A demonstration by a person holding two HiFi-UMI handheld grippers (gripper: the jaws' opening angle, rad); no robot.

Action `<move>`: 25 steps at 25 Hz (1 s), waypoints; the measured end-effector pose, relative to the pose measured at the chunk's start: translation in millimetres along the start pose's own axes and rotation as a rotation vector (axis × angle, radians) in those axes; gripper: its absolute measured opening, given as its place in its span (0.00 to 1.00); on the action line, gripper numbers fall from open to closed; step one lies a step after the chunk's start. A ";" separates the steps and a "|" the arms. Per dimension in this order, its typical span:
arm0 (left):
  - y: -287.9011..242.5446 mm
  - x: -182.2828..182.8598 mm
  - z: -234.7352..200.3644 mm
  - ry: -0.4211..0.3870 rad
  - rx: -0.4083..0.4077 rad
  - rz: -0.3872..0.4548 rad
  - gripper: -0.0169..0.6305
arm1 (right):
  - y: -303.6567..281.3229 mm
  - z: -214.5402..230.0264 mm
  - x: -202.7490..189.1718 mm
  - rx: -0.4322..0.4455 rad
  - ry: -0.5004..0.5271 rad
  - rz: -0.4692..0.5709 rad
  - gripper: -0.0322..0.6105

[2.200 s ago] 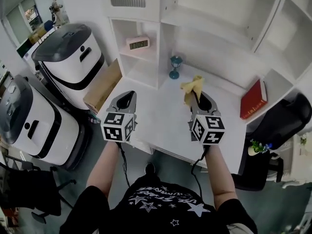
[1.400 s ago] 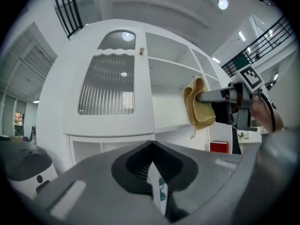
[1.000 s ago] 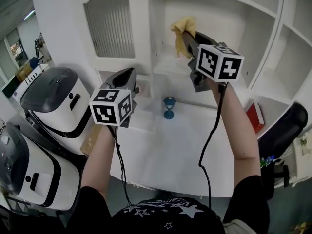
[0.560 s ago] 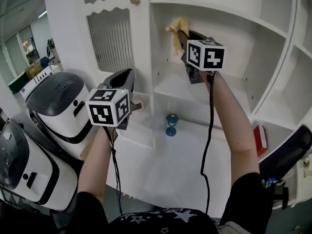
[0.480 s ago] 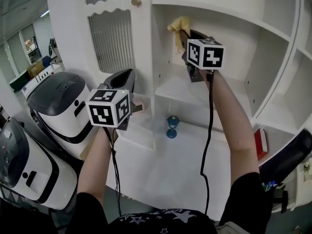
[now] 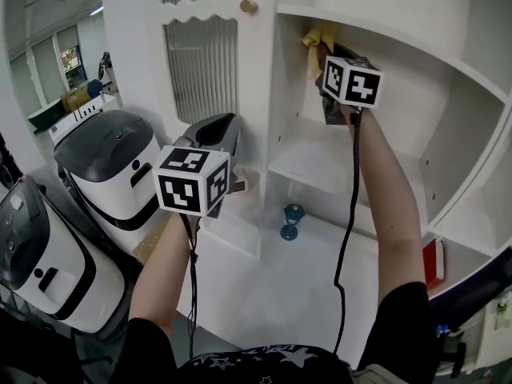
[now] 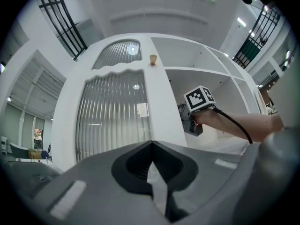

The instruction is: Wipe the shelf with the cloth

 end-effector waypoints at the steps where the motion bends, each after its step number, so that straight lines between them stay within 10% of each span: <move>1: -2.4 -0.2 1.8 0.000 0.000 -0.001 0.03 | -4.0 2.6 0.0 0.006 -0.007 -0.002 0.18; 25: 10.7 -11.7 7.3 0.055 -0.027 0.016 0.03 | 1.3 -22.7 13.2 0.097 -0.008 -0.042 0.18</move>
Point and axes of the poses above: the fingertips, and each gripper's own axes: y backward along the fingers, z to its right, x out of its top, the point moved 8 cm from there along y, backward along the fingers, and after that the axes turned 7 degrees about z, right-handed, at the moved point
